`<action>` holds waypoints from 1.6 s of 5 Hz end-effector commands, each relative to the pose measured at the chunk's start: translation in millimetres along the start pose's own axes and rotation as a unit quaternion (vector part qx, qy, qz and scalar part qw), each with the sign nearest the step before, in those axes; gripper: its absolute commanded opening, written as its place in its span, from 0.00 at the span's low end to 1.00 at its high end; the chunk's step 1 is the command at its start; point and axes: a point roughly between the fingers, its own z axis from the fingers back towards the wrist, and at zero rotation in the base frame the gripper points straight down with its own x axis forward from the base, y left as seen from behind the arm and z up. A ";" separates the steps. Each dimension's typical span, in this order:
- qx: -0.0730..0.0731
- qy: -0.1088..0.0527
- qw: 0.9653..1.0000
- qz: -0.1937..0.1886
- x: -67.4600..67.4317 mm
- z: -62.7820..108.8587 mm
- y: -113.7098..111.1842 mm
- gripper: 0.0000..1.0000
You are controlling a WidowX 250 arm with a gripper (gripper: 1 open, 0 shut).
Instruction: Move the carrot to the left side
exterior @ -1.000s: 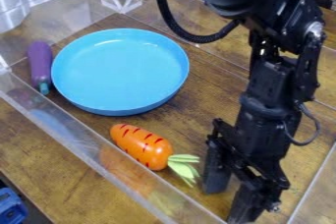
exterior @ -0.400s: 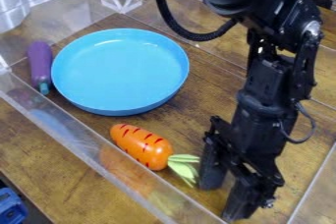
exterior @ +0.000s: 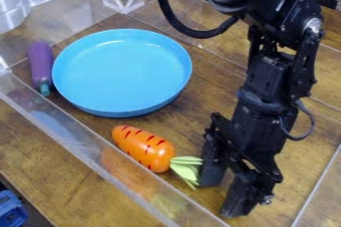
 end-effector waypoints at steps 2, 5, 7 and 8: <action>0.002 -0.009 1.000 -0.002 -3.2 6.0 11.5 0.00; 0.004 -0.006 1.000 -0.012 -7.9 6.4 13.8 1.00; 0.006 -0.004 1.000 -0.014 -12.6 6.8 16.2 1.00; 0.005 -0.003 1.000 -0.013 -14.0 6.8 17.3 0.00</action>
